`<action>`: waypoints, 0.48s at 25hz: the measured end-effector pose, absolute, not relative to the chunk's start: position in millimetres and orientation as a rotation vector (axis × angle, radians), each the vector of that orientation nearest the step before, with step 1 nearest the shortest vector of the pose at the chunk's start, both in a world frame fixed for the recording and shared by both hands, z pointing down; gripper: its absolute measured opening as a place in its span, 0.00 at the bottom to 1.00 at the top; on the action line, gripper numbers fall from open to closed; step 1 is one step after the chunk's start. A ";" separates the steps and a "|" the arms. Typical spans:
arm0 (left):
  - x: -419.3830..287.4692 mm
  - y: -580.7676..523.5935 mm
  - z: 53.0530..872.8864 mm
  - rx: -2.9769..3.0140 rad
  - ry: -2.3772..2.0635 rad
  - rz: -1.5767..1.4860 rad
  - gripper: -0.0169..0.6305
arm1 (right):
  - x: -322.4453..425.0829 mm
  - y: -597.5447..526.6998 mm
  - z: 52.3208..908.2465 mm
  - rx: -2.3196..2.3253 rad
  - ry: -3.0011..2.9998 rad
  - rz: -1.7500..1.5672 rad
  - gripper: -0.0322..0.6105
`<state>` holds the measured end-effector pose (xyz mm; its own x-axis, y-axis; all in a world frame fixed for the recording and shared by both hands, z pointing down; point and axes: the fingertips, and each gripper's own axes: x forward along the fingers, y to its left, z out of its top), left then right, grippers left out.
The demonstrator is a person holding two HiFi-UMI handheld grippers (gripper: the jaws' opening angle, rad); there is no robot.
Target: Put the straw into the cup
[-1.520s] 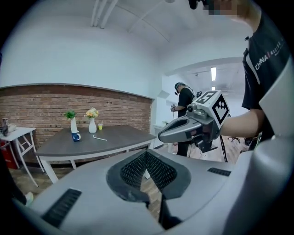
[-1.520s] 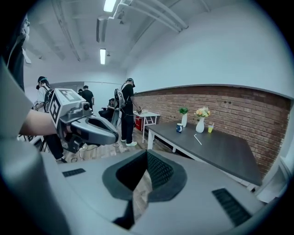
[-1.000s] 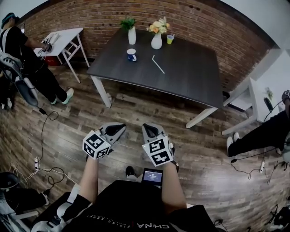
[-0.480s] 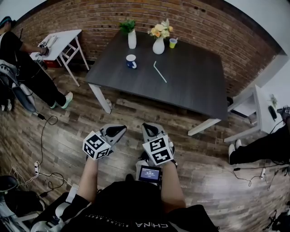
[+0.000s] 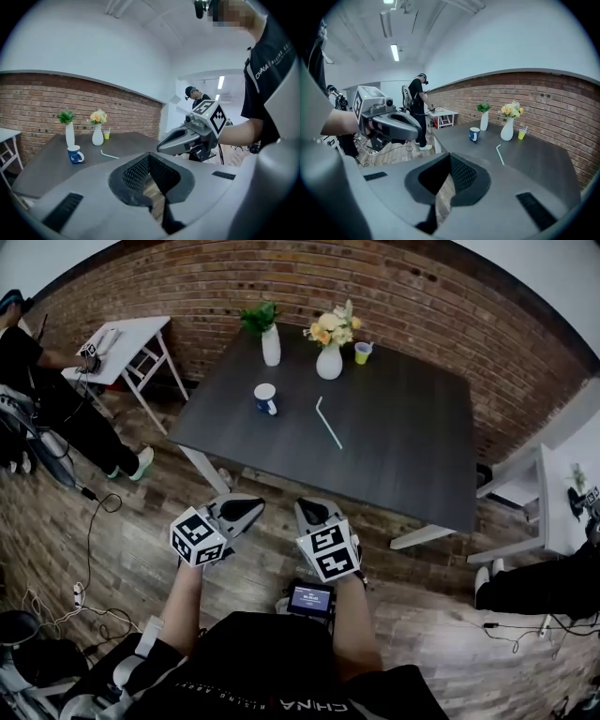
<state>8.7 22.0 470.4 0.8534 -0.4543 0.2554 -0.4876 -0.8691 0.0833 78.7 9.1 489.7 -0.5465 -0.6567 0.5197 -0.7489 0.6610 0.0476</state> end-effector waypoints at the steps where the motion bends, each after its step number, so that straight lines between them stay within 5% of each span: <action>1: 12.6 16.4 470.3 2.880 -0.732 0.337 0.03 | 82.6 2.5 491.1 1.087 -2.378 0.253 0.06; 12: 6.5 -41.9 485.7 2.810 -0.802 0.339 0.03 | 86.0 -55.9 507.4 1.026 -2.400 0.308 0.06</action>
<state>6.5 -41.9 485.7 0.8264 -0.4930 0.2719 -0.5387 -0.8328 0.1273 86.0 -55.9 507.4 -0.5859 -0.6092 0.5344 -0.7244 0.6893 -0.0083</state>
